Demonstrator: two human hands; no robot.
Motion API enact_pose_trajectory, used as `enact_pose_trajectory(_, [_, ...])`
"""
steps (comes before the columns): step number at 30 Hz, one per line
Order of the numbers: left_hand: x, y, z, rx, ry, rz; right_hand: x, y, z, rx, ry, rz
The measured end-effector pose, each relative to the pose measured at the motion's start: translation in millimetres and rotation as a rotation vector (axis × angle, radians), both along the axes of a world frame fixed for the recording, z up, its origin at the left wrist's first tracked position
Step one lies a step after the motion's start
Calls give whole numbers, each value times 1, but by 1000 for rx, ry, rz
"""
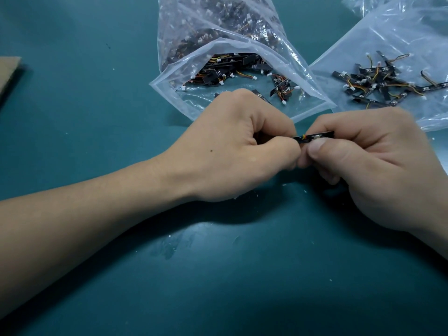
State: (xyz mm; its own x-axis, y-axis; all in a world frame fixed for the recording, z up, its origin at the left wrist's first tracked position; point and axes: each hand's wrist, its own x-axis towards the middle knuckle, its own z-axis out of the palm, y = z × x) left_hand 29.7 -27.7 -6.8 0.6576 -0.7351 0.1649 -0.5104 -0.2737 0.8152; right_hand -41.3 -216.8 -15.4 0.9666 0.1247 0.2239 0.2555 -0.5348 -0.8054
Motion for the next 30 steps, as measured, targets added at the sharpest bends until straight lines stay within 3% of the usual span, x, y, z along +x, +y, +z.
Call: enact_pose_trajectory(30, [-1, -1, 0, 52, -72, 8, 0, 2, 4, 10, 34, -20])
